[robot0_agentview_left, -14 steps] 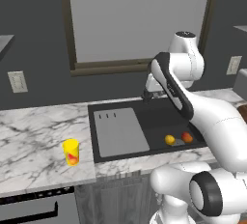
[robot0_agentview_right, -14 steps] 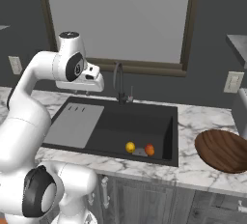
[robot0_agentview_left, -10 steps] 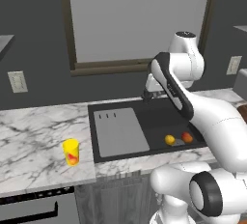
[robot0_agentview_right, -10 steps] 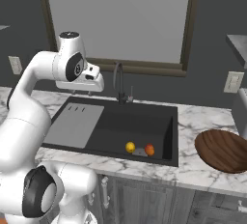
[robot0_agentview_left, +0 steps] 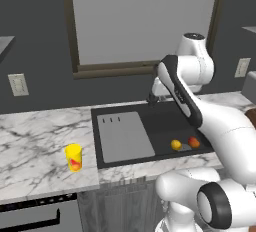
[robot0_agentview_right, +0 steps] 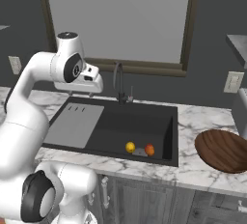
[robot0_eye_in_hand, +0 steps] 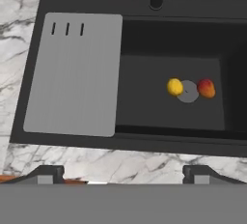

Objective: Remove the mango and lemon from the sink. Then move the bowl and cup from the counter to the sink for washing.

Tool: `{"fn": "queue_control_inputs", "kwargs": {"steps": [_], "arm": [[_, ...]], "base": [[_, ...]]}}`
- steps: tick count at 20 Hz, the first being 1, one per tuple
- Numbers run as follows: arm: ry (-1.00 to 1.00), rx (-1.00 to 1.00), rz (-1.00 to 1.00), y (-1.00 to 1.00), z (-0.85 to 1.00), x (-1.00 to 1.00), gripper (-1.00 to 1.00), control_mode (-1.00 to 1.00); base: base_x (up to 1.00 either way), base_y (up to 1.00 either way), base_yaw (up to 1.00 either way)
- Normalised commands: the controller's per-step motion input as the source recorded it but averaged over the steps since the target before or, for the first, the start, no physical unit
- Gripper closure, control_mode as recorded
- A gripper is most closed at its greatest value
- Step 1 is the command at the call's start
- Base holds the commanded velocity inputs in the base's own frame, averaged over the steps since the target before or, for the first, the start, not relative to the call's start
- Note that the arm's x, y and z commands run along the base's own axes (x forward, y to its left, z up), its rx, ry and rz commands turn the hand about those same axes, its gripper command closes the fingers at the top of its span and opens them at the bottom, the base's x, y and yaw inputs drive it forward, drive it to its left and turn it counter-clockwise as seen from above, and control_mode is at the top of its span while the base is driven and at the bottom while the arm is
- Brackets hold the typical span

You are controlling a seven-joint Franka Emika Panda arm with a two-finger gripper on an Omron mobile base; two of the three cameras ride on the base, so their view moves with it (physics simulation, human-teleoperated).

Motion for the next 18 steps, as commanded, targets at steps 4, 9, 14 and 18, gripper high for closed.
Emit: {"fn": "queue_control_inputs", "kwargs": {"steps": [4, 9, 14, 18], "arm": [[0.0, 0.0, 0.0, -0.02, 0.0, -0.17, -1.0, -1.0], [-0.04, 0.0, 0.0, -0.05, 0.0, -0.18, -1.0, -1.0], [-0.09, 0.0, 0.0, -0.09, -0.01, -0.16, -1.0, -1.0], [-0.09, 0.0, 0.0, -0.12, -0.02, -0.16, -1.0, -1.0]], "base": [[0.0, 0.0, 0.0], [0.0, 0.0, 0.0], [0.0, 0.0, 0.0], [0.0, 0.0, 0.0]]}}
